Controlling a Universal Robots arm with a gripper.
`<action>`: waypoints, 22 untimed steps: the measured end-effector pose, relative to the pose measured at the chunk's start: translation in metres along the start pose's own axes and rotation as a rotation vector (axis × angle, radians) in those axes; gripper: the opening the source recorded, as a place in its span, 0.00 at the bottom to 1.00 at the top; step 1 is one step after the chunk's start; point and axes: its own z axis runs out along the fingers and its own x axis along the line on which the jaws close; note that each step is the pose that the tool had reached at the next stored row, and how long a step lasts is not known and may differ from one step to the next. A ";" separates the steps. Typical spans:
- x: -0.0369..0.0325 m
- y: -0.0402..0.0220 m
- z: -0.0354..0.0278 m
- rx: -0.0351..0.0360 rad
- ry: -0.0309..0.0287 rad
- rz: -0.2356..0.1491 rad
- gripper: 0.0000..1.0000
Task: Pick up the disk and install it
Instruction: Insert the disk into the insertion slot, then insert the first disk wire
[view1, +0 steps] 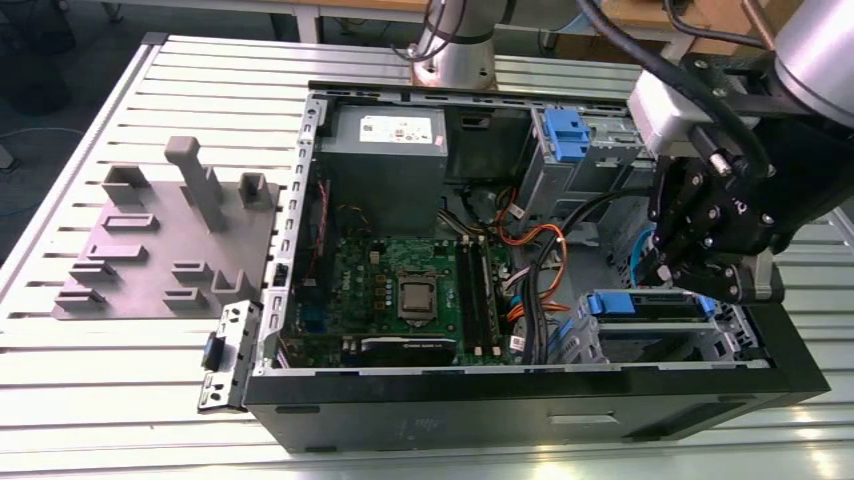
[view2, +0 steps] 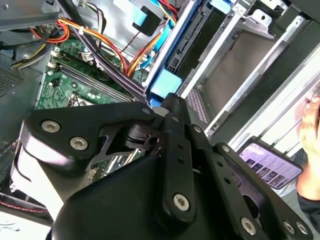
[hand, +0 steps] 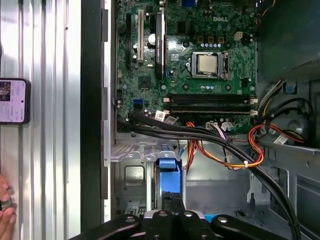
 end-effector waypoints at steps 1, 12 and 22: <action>0.0001 0.0000 0.0018 0.0000 0.0000 0.000 0.11; 0.0007 -0.0002 0.0185 0.0000 -0.0005 0.000 0.11; 0.0008 -0.0002 0.0190 0.0000 -0.0007 0.000 0.11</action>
